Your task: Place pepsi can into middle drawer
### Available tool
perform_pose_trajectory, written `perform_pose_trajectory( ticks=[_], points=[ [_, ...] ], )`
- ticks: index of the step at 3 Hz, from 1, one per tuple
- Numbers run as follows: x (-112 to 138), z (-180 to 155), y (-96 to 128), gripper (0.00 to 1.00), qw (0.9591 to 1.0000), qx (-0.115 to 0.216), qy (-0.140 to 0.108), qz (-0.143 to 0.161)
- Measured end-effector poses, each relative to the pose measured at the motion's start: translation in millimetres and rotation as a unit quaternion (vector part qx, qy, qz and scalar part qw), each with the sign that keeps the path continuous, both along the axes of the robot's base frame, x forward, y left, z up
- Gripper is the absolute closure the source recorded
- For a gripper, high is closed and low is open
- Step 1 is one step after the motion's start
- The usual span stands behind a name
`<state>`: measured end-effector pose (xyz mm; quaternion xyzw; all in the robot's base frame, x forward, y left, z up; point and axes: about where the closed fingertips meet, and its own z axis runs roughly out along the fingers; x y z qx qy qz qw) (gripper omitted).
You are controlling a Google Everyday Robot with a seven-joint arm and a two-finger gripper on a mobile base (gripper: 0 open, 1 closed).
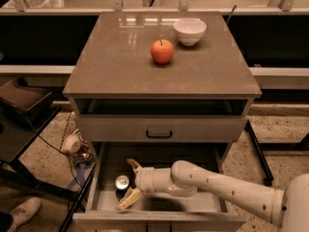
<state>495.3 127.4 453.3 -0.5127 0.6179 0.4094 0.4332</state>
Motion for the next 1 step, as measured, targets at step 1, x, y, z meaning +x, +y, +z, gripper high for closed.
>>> perform_pose_trajectory(
  ticks=[1],
  points=[
    [0.0, 0.0, 0.0, 0.00, 1.0000, 0.000, 0.000, 0.000]
  ],
)
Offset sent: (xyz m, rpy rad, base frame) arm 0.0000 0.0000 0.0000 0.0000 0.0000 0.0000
